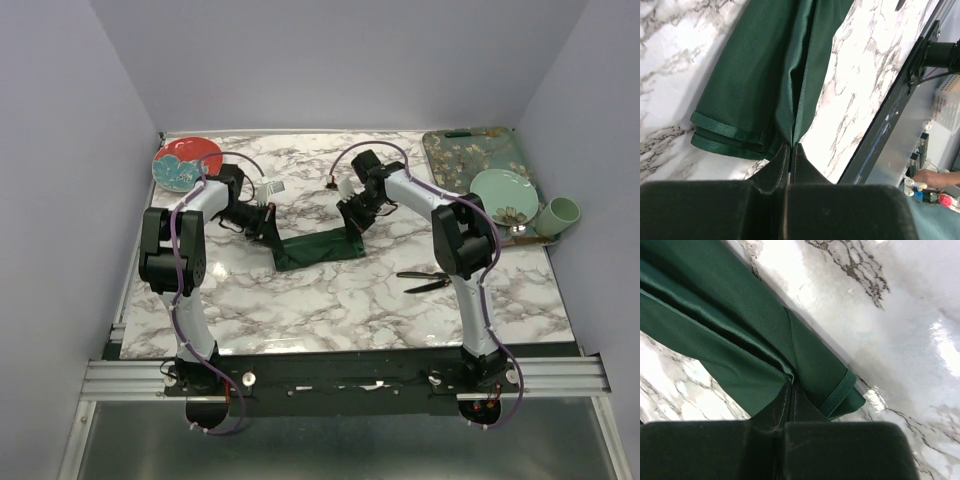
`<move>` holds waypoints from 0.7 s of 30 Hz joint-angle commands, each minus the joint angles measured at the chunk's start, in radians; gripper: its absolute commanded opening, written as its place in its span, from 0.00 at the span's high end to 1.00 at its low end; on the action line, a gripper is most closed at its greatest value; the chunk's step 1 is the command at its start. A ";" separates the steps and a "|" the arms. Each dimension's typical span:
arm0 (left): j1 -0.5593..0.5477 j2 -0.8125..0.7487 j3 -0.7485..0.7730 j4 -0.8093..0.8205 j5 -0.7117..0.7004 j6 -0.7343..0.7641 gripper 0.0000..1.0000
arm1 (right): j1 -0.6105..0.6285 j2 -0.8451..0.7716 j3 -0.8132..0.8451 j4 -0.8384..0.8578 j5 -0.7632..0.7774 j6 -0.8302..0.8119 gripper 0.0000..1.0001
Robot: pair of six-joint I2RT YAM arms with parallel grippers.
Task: Fold the napkin into a case and place the utensils inside
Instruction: Fold the 2/3-rectangle-folded napkin at the center of the board.
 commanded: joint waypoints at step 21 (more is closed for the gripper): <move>0.060 0.044 0.057 0.184 -0.061 -0.052 0.51 | -0.002 0.055 0.054 -0.041 0.111 -0.069 0.99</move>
